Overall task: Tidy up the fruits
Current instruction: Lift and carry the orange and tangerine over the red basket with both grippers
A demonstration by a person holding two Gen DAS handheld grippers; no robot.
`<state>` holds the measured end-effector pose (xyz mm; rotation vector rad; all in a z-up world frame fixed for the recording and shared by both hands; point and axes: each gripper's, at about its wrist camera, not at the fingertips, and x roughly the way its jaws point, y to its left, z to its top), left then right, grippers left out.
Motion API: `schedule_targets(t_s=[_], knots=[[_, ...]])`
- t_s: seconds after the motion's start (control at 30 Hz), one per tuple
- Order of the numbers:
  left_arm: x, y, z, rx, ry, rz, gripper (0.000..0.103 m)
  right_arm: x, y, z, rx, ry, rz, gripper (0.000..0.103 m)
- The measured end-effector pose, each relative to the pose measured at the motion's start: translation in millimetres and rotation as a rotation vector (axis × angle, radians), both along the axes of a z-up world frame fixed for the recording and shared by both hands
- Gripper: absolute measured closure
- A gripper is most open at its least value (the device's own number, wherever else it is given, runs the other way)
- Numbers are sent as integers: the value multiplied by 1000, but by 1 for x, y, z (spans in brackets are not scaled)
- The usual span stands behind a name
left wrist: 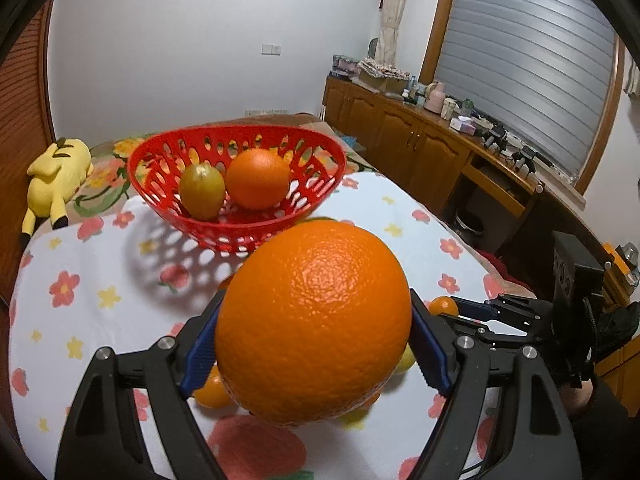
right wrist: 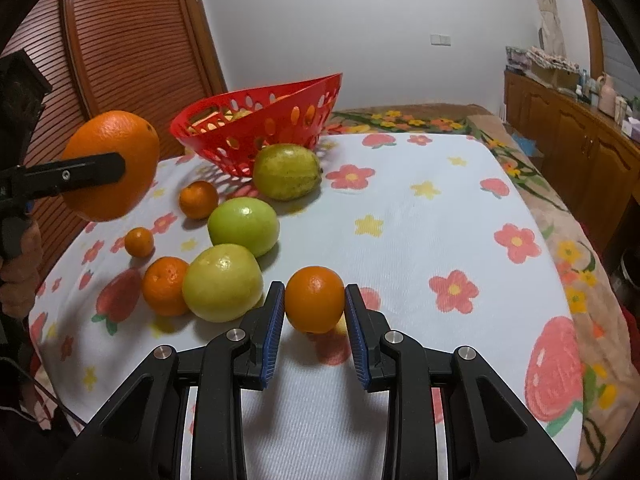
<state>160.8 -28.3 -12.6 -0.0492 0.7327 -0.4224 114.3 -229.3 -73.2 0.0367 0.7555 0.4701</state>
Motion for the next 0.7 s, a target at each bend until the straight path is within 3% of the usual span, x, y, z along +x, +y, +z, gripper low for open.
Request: schedule_targets(t_s=[0.7], knots=[[1,21,24,-4,-50,29,21,-8,22,74,-11,-135,74,74]])
